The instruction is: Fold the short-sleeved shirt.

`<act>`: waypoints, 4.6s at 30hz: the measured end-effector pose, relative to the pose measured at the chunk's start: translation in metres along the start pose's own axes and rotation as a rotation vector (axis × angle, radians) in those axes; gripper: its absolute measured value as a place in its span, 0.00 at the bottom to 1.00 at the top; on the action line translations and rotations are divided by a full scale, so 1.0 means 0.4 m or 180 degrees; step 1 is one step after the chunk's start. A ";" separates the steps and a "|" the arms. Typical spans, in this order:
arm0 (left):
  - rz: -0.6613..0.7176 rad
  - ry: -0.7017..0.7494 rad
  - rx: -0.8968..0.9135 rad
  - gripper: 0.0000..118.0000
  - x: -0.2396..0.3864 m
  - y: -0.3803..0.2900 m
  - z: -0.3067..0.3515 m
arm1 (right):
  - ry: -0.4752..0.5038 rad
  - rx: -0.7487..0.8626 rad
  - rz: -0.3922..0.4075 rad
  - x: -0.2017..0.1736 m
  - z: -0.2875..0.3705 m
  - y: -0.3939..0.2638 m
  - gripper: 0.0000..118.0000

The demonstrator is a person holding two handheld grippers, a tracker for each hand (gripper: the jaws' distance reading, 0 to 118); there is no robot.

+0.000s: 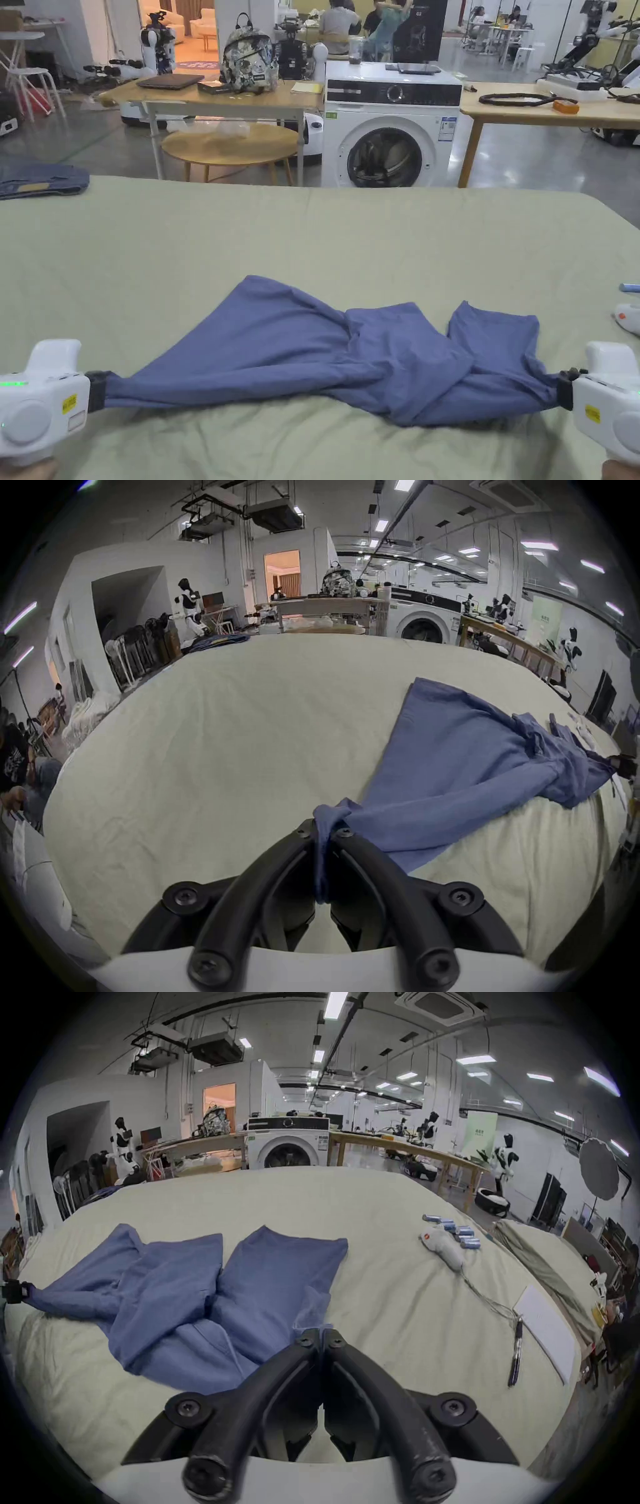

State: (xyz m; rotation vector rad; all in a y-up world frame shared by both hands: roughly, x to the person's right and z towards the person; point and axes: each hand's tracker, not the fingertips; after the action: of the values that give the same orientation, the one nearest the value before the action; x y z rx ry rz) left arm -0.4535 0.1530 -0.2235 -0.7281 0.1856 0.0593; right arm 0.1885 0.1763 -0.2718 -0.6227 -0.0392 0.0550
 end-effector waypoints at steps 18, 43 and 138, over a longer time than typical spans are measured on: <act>0.0270 0.0077 0.0291 0.85 0.000 -0.005 0.081 | 0.0005 0.0203 -0.0343 -0.018 0.035 0.020 1.00; 0.0057 0.0082 0.0258 1.00 -0.003 0.004 0.154 | 0.0457 0.0641 0.0141 -0.306 0.187 0.003 0.00; 0.0119 -0.0731 0.1764 0.00 0.135 0.722 0.523 | 0.0535 0.1773 0.0024 -0.109 0.497 0.908 0.00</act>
State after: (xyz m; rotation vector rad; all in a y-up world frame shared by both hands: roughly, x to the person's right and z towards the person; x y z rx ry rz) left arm -0.4036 0.5072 -0.2704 -0.1620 -0.0083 0.1206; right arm 0.1201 0.5837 -0.3235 -0.0690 0.1382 0.0188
